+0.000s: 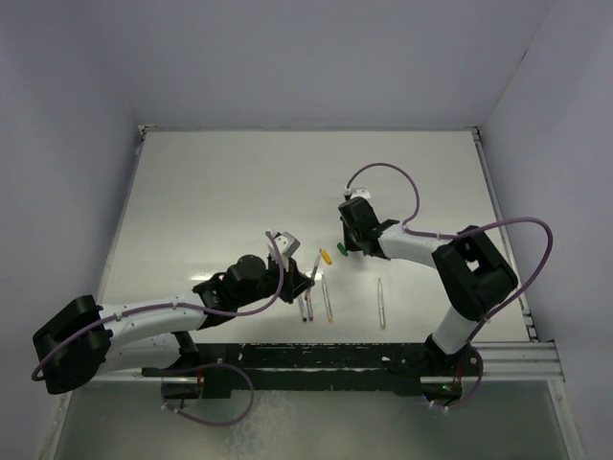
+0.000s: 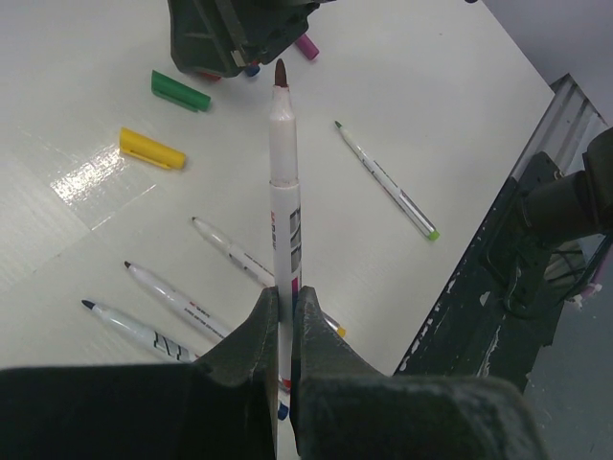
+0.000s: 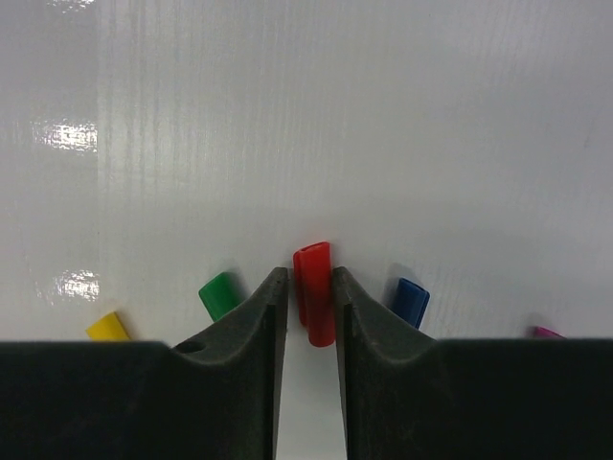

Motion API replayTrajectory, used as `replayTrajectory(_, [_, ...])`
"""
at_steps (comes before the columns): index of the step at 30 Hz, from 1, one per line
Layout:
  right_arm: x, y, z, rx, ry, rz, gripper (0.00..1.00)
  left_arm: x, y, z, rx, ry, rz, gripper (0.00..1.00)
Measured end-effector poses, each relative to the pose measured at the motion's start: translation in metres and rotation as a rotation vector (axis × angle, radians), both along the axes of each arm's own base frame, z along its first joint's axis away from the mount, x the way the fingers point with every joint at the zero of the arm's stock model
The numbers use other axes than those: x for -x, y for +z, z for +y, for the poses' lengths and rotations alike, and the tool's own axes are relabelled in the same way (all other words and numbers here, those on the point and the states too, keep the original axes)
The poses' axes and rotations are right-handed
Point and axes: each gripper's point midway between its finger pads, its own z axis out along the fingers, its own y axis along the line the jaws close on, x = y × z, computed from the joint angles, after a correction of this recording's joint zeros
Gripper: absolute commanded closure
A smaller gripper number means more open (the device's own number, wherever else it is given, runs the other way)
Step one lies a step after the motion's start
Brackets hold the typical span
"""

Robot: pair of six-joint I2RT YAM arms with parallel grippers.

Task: Insert the pens into the pen caps

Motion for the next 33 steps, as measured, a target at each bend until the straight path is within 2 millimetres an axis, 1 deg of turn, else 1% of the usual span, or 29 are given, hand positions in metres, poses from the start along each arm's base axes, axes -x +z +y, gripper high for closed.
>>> replayTrajectory(2, [0.000,0.000,-0.002,0.004,-0.016,-0.003,0.82,0.000,0.000,0.000,0.002,0.004,0.004,1.00])
replayTrajectory(6, [0.000,-0.001,-0.005,0.017,-0.041,0.001,0.99,0.000,0.001,0.000,0.010,0.010,0.010,1.00])
replayTrajectory(14, [0.000,0.001,-0.006,0.025,-0.062,0.004,1.00,-0.004,0.012,0.004,0.035,0.036,-0.008,1.00])
replayTrajectory(20, [0.003,0.004,-0.006,0.039,-0.046,0.032,1.00,-0.004,0.009,0.005,0.026,0.039,-0.004,1.00])
replayTrajectory(22, [0.005,0.009,-0.007,0.048,-0.037,0.039,1.00,-0.004,0.008,0.005,0.023,0.039,-0.002,1.00])
replayTrajectory(23, [0.006,0.014,-0.008,0.048,-0.033,0.036,1.00,-0.004,0.007,0.005,0.020,0.038,-0.001,1.00])
replayTrajectory(25, [0.004,0.035,-0.006,0.028,-0.023,0.003,1.00,-0.005,0.005,0.005,0.014,0.037,-0.001,1.00])
replayTrajectory(26, [0.001,0.049,-0.004,0.002,-0.017,-0.030,1.00,-0.005,0.004,0.004,0.012,0.036,-0.004,1.00])
replayTrajectory(28, [-0.003,0.087,0.002,-0.070,-0.004,-0.115,1.00,-0.006,0.005,0.002,0.019,0.035,-0.010,1.00])
replayTrajectory(30, [-0.005,0.118,0.007,-0.134,0.010,-0.189,1.00,-0.007,0.006,0.000,0.027,0.029,-0.016,1.00])
replayTrajectory(33, [-0.001,0.162,0.014,-0.247,0.046,-0.297,1.00,-0.008,0.007,-0.005,0.038,0.015,-0.028,1.00])
